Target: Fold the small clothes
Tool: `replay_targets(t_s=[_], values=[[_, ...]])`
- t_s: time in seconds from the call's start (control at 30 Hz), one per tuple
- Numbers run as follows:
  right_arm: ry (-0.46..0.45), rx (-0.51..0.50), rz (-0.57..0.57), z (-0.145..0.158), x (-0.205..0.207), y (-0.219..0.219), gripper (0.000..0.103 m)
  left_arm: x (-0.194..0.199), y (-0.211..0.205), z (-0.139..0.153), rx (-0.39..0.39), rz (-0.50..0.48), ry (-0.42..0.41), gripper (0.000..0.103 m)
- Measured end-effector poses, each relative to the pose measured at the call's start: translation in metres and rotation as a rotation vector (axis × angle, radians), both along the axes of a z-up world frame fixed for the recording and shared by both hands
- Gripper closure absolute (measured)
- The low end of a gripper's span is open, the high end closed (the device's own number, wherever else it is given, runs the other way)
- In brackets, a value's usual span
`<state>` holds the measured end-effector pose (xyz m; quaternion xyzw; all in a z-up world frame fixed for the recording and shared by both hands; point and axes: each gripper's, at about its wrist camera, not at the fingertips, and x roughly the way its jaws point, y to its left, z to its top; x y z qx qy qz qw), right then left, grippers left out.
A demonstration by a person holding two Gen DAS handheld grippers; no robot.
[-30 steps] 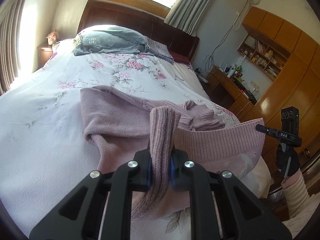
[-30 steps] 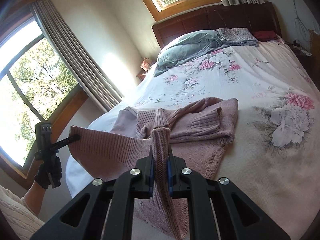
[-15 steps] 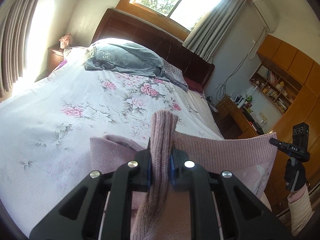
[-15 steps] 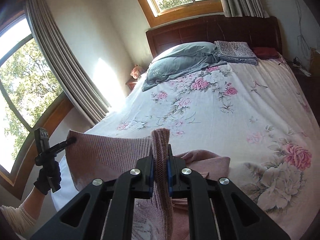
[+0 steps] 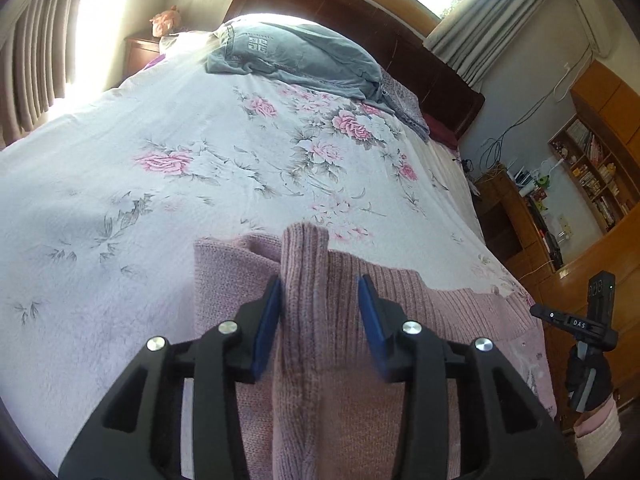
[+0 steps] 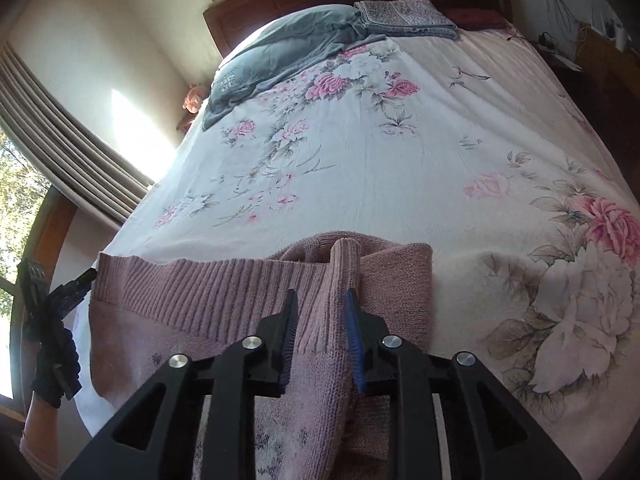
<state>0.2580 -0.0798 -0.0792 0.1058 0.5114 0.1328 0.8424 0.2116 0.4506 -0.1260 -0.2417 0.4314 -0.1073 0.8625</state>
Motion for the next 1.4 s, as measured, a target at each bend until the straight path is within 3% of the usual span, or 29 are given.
replay_targets(t_s=[0.03, 0.27, 0.47, 0.6, 0.67, 0.7, 0.73, 0.83, 0.93, 1.03, 1.17, 1.23, 1.3, 1.4], values=[[-0.017, -0.007, 0.003, 0.004, -0.007, -0.002, 0.066, -0.006, 0.001, 0.003, 0.012, -0.006, 0.007, 0.065], [-0.003, 0.048, 0.040, 0.014, -0.060, -0.016, 0.065, -0.061, 0.002, 0.008, 0.055, -0.030, 0.039, 0.059], [0.025, 0.101, 0.073, 0.014, -0.118, -0.020, 0.056, -0.115, -0.012, -0.011, 0.059, -0.036, 0.086, 0.055], [0.072, 0.098, 0.087, -0.002, -0.147, -0.016, 0.053, -0.139, -0.026, -0.033, 0.098, -0.044, 0.132, 0.056], [0.092, 0.130, 0.110, -0.012, -0.155, -0.012, 0.064, -0.145, -0.025, -0.044, 0.075, -0.020, 0.160, 0.060], [0.091, 0.141, 0.126, -0.014, -0.156, -0.009, 0.090, -0.147, -0.024, -0.048, 0.066, -0.001, 0.163, 0.062], [0.089, 0.129, 0.126, -0.015, -0.157, -0.007, 0.091, -0.149, -0.022, -0.048, 0.060, 0.014, 0.161, 0.067], [0.067, 0.141, 0.118, -0.002, -0.158, -0.009, 0.093, -0.151, -0.016, -0.040, 0.024, 0.022, 0.152, 0.083], [0.019, 0.144, 0.132, 0.022, -0.163, -0.011, 0.095, -0.156, -0.011, -0.030, 0.018, 0.011, 0.144, 0.088], [0.034, 0.113, 0.128, 0.021, -0.164, -0.009, 0.096, -0.162, -0.008, -0.035, 0.037, 0.005, 0.150, 0.088], [0.115, 0.022, 0.097, -0.016, -0.165, -0.008, 0.096, -0.162, -0.003, -0.055, 0.032, 0.017, 0.177, 0.083], [0.115, 0.036, 0.090, -0.026, -0.167, -0.010, 0.096, -0.163, -0.001, -0.058, 0.018, 0.026, 0.178, 0.082], [0.110, 0.056, 0.084, -0.023, -0.168, -0.013, 0.095, -0.163, -0.001, -0.054, 0.018, 0.032, 0.184, 0.080], [0.085, 0.100, 0.077, -0.005, -0.169, -0.021, 0.087, -0.162, -0.005, -0.032, 0.082, 0.041, 0.167, 0.076]])
